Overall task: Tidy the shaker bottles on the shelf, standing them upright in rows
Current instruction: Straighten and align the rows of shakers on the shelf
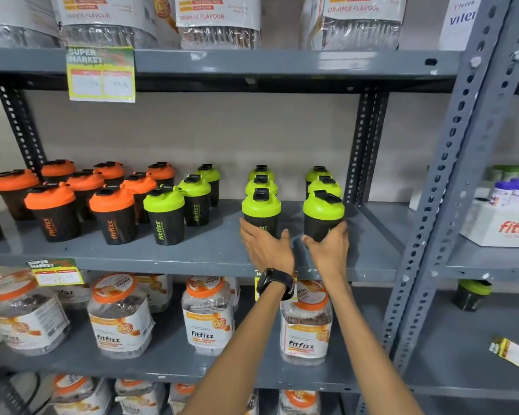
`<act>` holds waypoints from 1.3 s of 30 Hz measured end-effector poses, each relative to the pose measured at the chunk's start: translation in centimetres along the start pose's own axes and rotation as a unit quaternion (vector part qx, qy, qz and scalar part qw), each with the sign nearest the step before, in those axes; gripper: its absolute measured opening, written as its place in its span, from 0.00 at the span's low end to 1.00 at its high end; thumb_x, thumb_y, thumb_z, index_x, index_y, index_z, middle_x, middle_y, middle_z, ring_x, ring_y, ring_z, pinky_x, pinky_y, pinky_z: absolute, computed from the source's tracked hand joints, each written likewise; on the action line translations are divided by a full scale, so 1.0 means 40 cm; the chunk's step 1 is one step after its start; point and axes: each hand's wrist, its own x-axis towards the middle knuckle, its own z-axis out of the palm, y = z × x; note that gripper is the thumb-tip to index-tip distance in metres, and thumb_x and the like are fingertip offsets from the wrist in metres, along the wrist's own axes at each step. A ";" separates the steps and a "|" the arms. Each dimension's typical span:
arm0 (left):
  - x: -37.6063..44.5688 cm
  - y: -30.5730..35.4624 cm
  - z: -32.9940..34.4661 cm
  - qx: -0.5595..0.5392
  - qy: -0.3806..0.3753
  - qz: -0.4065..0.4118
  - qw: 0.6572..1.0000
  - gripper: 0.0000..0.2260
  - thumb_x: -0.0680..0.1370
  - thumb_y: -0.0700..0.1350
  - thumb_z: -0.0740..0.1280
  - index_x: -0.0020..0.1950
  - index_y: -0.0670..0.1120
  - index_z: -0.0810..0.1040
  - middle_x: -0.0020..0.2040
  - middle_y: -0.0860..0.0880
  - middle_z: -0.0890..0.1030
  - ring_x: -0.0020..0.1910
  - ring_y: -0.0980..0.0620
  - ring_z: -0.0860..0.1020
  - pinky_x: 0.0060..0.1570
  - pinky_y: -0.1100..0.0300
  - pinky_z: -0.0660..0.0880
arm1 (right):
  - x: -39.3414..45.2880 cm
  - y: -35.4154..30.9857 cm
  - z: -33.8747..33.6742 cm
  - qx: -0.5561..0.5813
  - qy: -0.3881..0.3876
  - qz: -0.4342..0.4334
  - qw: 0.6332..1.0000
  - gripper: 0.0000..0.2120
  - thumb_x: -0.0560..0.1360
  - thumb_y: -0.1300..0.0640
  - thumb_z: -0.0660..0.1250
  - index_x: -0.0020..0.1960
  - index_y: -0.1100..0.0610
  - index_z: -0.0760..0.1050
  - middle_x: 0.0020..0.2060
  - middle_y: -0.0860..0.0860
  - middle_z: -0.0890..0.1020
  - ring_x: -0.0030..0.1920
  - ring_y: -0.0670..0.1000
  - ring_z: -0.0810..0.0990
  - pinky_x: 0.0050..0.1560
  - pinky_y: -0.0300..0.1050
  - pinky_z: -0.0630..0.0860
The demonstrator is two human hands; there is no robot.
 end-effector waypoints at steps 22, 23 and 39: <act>-0.001 -0.035 0.003 -0.003 0.032 0.036 0.999 0.38 0.72 0.43 0.74 0.75 0.42 0.57 0.70 0.39 0.69 0.69 0.37 0.68 0.63 0.38 0.71 | -0.023 -0.007 0.008 -0.049 0.062 0.006 0.997 0.39 0.70 0.59 0.76 0.71 0.68 0.58 0.65 0.66 0.68 0.65 0.66 0.71 0.63 0.54 0.72; -0.001 -0.033 0.003 -0.004 0.030 0.036 0.999 0.38 0.72 0.43 0.74 0.75 0.42 0.57 0.70 0.39 0.69 0.69 0.37 0.68 0.63 0.38 0.71 | -0.023 -0.005 0.006 -0.052 0.060 0.005 0.997 0.39 0.70 0.59 0.76 0.71 0.68 0.58 0.65 0.66 0.68 0.65 0.65 0.71 0.63 0.54 0.72; -0.004 -0.035 -0.003 -0.014 0.022 0.042 0.999 0.37 0.73 0.44 0.74 0.76 0.42 0.57 0.71 0.39 0.68 0.70 0.38 0.67 0.65 0.39 0.70 | -0.022 0.018 -0.004 -0.040 0.058 -0.009 0.997 0.39 0.70 0.58 0.77 0.72 0.66 0.58 0.64 0.65 0.69 0.64 0.65 0.72 0.63 0.56 0.74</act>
